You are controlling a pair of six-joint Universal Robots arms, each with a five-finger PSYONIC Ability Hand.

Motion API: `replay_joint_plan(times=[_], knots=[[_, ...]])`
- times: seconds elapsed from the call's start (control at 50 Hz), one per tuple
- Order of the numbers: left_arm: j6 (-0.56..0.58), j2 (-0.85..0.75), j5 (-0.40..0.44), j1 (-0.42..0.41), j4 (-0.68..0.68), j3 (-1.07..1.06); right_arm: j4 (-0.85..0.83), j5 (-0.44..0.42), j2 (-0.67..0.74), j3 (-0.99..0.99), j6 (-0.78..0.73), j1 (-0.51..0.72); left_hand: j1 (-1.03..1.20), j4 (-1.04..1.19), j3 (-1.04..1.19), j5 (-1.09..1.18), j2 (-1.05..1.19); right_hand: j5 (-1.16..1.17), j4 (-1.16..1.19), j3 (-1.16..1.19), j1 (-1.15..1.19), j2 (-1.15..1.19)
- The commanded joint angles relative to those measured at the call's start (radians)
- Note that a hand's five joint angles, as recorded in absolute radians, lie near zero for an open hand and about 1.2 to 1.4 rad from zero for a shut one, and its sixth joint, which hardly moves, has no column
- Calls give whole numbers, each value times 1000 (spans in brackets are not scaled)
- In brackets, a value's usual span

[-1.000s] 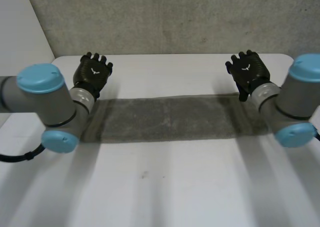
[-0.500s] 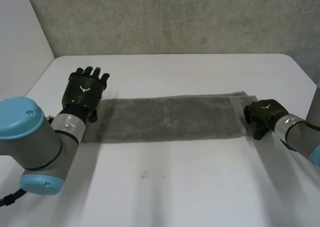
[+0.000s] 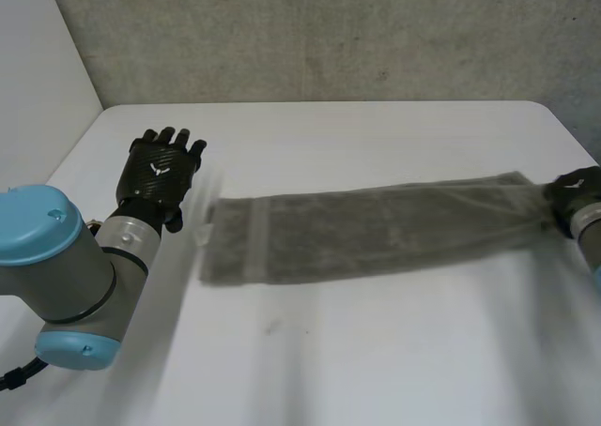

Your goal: Fold the towel.

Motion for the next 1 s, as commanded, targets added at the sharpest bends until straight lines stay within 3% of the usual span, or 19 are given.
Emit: replay_joint_plan(times=[0.02,0.06,0.14,0.2,0.28,0.44,0.58,0.62,0.64,0.66,0.68,0.7,0.78,0.82,0.88,0.92,1.0], knots=[[-1,3,0,-12,0,-2,-125,92,-32,9,-165,-22,-1,8,8,-28,10,245,207,214,454,217],[-1,3,-2,-12,0,0,-181,83,-125,35,-125,64,-1,8,8,-28,10,245,207,214,454,217],[-1,3,-2,-12,0,0,-223,41,-169,51,-76,200,-1,8,8,-28,10,245,207,214,454,217],[-1,5,-2,-12,0,-2,-255,-61,-167,63,-56,330,-1,8,8,-28,10,245,207,214,454,217],[-1,5,-2,-14,0,-2,-289,-242,-128,74,-77,528,-1,8,8,-28,10,245,207,214,454,217],[-1,5,-3,-16,0,-3,-297,-351,6,66,-189,712,-1,8,8,-28,10,245,207,214,454,217],[-1,3,-2,-19,0,-5,-304,-361,83,59,-247,758,-1,8,8,-28,10,245,207,214,454,217],[-1,3,-2,-20,0,-8,-306,-364,89,60,-249,758,-1,8,8,-28,10,146,108,115,355,119],[-1,3,-2,-20,0,-9,-306,-365,86,63,-244,758,-1,8,8,-28,10,-177,-215,-207,32,-204],[-1,3,-2,-20,0,-9,-309,-358,74,68,-235,757,-1,8,8,-28,10,-648,-686,-679,-439,-675],[-1,3,-2,-20,0,-9,-309,-357,74,68,-235,757,-1,8,8,-28,10,-653,-690,-683,-444,-680],[-1,3,-2,-22,0,-9,-312,-348,58,74,-220,749,-1,8,8,-28,10,-977,-1015,-1008,-768,-1004],[-1,3,0,-25,0,-9,-312,-333,-15,94,-149,743,-1,8,8,-28,10,-977,-1015,-1008,-768,-1004],[-2,3,0,-32,0,-9,-312,-307,-89,137,-15,725,-1,8,8,-28,10,-977,-1015,-1008,-768,-1004],[-2,2,0,-35,0,-9,-311,-290,-124,161,69,694,-1,8,8,-28,10,-977,-1015,-1008,-768,-1004],[-5,2,-2,-46,0,-8,-298,-264,-196,203,230,619,-1,8,8,-28,10,-977,-1015,-1008,-768,-1004],[-5,0,-2,-83,0,-3,-269,-253,-255,253,366,553,-1,8,8,-28,10,-977,-1015,-1008,-768,-1004]])
